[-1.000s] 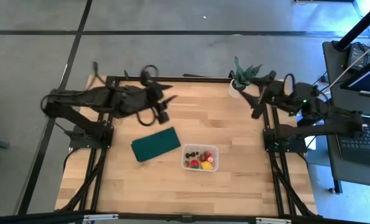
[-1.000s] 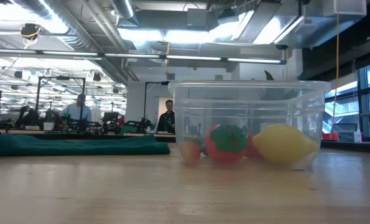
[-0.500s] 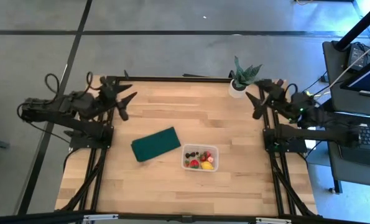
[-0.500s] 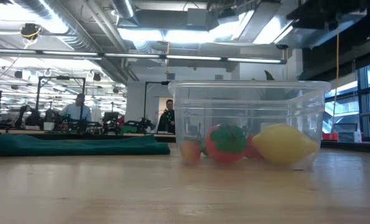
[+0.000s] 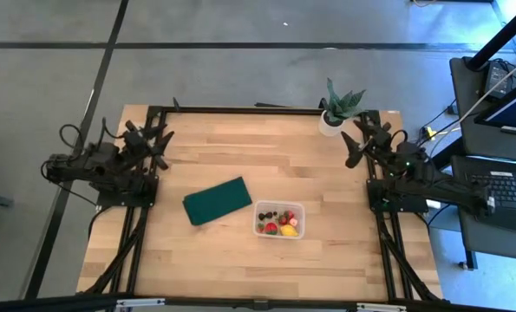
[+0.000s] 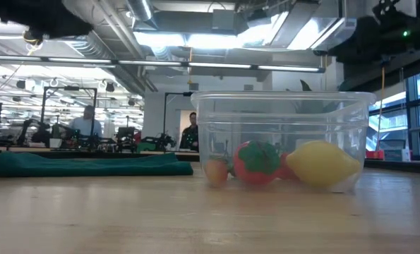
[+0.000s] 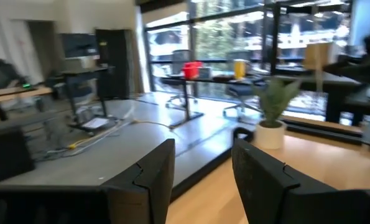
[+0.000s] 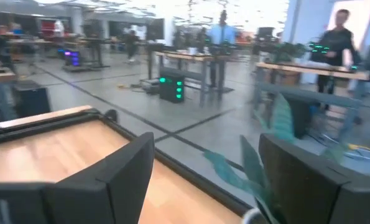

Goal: Pick and placing Produce into tupperware
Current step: Return to Home Position

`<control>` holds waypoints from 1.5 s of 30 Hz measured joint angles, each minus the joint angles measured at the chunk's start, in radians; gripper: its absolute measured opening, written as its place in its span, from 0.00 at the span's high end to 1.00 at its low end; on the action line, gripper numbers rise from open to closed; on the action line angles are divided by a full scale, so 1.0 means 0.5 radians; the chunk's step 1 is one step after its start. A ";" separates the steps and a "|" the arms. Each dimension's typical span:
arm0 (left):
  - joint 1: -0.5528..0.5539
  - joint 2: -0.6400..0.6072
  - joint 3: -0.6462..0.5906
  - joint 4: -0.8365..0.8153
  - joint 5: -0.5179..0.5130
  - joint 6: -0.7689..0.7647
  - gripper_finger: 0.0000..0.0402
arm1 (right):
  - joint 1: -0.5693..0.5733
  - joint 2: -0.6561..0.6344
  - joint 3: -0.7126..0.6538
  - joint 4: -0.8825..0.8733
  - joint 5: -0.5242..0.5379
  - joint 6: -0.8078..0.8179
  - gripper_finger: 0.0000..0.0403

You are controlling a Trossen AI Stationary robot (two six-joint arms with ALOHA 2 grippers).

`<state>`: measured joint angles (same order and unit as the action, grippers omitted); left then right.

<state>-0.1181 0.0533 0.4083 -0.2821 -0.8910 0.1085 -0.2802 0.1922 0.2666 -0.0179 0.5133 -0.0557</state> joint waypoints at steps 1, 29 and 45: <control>0.000 -0.054 -0.038 -0.002 -0.036 0.001 0.62 | -0.026 -0.015 -0.024 0.013 0.003 0.000 0.28; 0.053 -0.102 -0.616 0.269 -0.227 -0.414 0.63 | -0.215 -0.381 -0.521 0.439 -0.004 0.105 0.28; 0.053 -0.093 -0.800 0.636 -0.332 -0.145 0.62 | -0.215 -0.379 -0.521 0.377 -0.001 0.154 0.28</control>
<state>-0.0917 0.0067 0.0082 0.0357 -1.0569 0.0361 -0.3878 0.0025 0.0063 0.1704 0.5127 0.0212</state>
